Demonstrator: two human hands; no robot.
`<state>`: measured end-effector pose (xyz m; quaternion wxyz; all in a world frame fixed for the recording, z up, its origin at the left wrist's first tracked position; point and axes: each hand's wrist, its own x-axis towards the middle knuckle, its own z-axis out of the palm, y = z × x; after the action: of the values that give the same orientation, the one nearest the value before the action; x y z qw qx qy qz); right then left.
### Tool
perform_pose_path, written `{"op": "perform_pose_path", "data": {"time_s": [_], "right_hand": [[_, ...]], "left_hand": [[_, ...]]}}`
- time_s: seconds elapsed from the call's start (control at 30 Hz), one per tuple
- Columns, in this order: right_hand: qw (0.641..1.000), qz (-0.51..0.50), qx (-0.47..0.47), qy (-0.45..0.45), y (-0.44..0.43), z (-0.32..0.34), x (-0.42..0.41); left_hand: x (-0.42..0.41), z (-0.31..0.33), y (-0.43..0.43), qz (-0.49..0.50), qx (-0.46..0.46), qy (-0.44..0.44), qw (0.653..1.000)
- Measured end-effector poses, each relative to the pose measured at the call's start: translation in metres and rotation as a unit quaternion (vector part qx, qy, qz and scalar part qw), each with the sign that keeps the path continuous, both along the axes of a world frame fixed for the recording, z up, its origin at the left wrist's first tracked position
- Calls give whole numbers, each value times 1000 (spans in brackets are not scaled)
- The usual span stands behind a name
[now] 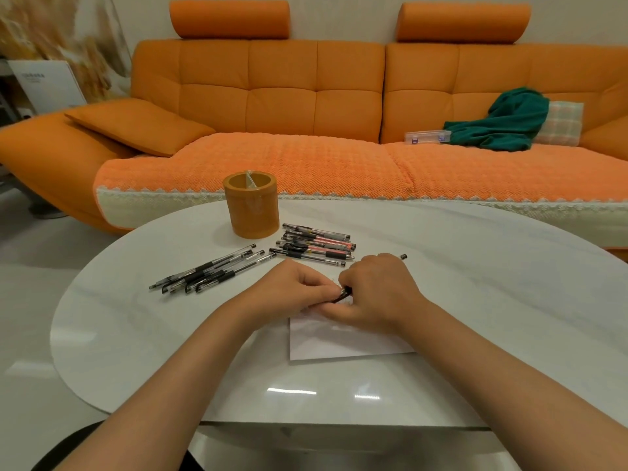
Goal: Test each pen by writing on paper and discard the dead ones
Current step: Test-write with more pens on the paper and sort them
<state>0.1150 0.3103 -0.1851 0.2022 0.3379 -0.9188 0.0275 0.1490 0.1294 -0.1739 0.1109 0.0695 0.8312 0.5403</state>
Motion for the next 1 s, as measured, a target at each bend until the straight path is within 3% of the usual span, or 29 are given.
{"op": "perform_pose_path", "data": {"time_s": [0.37, 0.53, 0.67, 0.83, 1.0], "right_hand": [[998, -6, -36, -58, -2, -5, 0], [981, -12, -55, -186, 7, -1, -3], [952, -25, -118, -281, 16, 0, -10], [956, -25, -156, -247, 18, -4, -25], [961, -27, -187, -202, 5, -1, -32]], "left_hand": [[-5, -2, -4, 4, -32, 49, 998], [-15, -11, -11, 48, -232, 141, 961], [-21, -19, -21, 20, -325, 140, 935], [-25, -18, -26, 15, -343, 152, 927], [-26, -12, -49, 128, -408, 197, 882]]}}
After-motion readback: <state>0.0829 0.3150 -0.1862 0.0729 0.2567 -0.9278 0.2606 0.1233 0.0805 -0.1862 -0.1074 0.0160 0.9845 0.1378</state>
